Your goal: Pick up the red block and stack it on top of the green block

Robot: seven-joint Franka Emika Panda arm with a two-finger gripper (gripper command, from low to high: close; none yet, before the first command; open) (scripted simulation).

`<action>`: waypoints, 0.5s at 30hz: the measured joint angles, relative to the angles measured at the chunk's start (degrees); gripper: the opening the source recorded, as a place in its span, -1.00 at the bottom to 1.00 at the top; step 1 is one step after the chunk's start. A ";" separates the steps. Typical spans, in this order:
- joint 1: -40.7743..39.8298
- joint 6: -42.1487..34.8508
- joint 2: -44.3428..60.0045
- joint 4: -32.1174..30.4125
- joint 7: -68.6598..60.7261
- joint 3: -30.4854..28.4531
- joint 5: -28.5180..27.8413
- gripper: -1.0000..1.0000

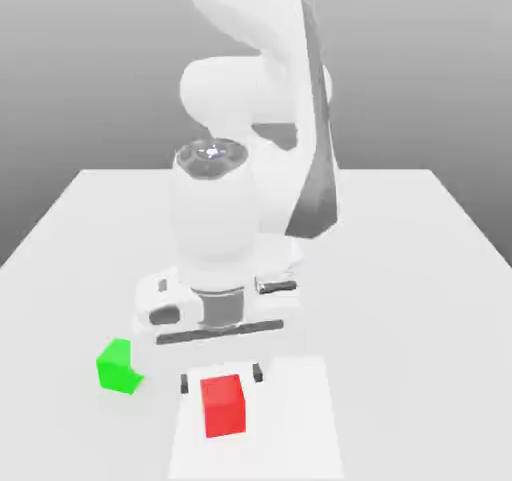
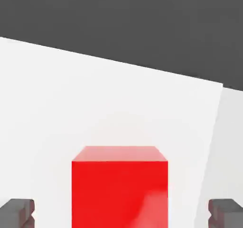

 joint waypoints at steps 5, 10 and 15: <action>-0.30 0.86 1.07 0.15 -0.08 0.34 0.13 -1.00; 0.12 -2.02 -2.34 -0.37 0.70 -0.31 -0.94 -1.00; -0.70 -9.19 -11.26 -2.03 4.80 -1.97 -3.89 -1.00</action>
